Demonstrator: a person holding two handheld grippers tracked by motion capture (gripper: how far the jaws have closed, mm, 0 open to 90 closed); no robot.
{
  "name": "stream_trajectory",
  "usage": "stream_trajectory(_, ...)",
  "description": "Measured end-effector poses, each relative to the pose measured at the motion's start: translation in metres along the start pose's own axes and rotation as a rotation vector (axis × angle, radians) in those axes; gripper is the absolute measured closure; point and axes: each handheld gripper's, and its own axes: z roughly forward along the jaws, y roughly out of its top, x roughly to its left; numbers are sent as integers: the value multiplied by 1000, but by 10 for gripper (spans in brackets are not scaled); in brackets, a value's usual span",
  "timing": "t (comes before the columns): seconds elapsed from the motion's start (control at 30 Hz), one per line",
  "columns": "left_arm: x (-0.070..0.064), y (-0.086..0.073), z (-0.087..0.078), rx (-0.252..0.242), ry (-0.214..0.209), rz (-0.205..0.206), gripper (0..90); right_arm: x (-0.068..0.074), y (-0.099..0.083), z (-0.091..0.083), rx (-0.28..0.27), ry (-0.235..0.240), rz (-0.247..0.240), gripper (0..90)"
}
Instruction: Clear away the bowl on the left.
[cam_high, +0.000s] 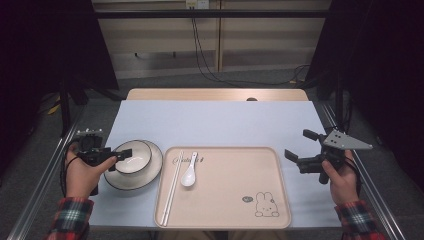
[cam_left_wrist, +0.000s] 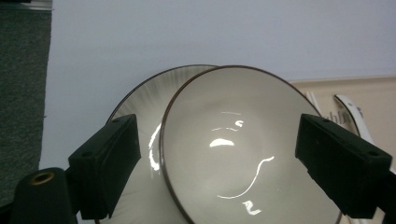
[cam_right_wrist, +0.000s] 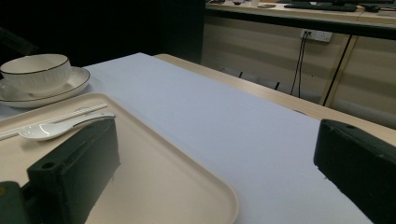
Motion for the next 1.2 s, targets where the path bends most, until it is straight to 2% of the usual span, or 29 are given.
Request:
stream_trajectory(0.07,2,-2,1,-1,5,-17,164,0,0,0,1,-2,3,0)
stream_trajectory(0.23,8,-5,1,12,26,-26,210,0,0,0,0,-2,1,0)
stream_trajectory(0.53,15,-12,6,-7,39,-52,328,1,0,1,-2,-5,1,0)
stream_trajectory(0.6,15,-14,7,-4,48,-73,379,1,0,0,-2,-12,-1,0)
stream_trajectory(0.73,16,-17,10,1,38,-103,491,1,1,0,1,0,0,0)
stream_trajectory(0.83,16,-19,12,3,54,-118,555,1,1,-1,-1,0,3,0)
stream_trajectory(0.87,16,-20,13,2,59,-136,570,1,1,-1,-3,-2,2,0)
stream_trajectory(1.03,17,-21,16,11,52,-140,667,0,1,-1,-4,3,-1,0)
stream_trajectory(1.07,15,-22,18,-6,54,-168,694,0,1,-1,-4,1,-2,0)
stream_trajectory(1.1,16,-22,18,17,55,-149,724,0,1,-1,-4,2,-3,0)
stream_trajectory(1.2,16,-22,19,19,65,-165,760,1,1,-1,-5,1,-4,0)
